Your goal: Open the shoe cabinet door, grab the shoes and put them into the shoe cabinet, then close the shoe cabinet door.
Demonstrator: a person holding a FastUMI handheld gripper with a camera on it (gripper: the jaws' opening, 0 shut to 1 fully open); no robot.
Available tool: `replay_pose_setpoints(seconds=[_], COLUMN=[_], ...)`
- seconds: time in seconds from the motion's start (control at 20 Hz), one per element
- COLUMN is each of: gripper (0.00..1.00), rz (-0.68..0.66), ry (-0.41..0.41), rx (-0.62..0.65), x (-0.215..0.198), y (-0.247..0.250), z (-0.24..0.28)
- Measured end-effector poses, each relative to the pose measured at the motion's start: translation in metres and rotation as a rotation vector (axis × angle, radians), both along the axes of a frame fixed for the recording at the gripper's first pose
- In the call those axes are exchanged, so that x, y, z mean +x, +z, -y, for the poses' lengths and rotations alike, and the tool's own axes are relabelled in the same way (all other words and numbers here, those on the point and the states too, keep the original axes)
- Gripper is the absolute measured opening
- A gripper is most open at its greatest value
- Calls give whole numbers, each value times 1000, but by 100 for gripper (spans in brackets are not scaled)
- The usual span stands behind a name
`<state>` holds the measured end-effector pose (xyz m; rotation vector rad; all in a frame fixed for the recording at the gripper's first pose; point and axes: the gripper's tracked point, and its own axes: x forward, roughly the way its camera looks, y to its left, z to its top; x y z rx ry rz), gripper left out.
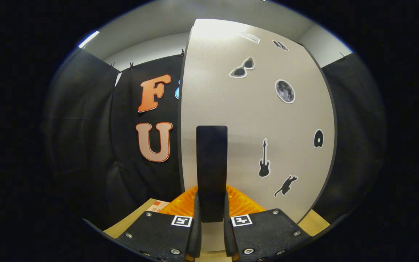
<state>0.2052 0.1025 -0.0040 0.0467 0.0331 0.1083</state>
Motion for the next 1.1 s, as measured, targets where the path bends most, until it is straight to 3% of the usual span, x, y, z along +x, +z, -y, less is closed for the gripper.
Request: replay_pose_setpoints(seconds=[0.35,1.1], gripper=[25,23], rz=[2,-7], ry=[4,9], rx=[32,48], x=[-45,-66], y=[1,-5], z=[28,54])
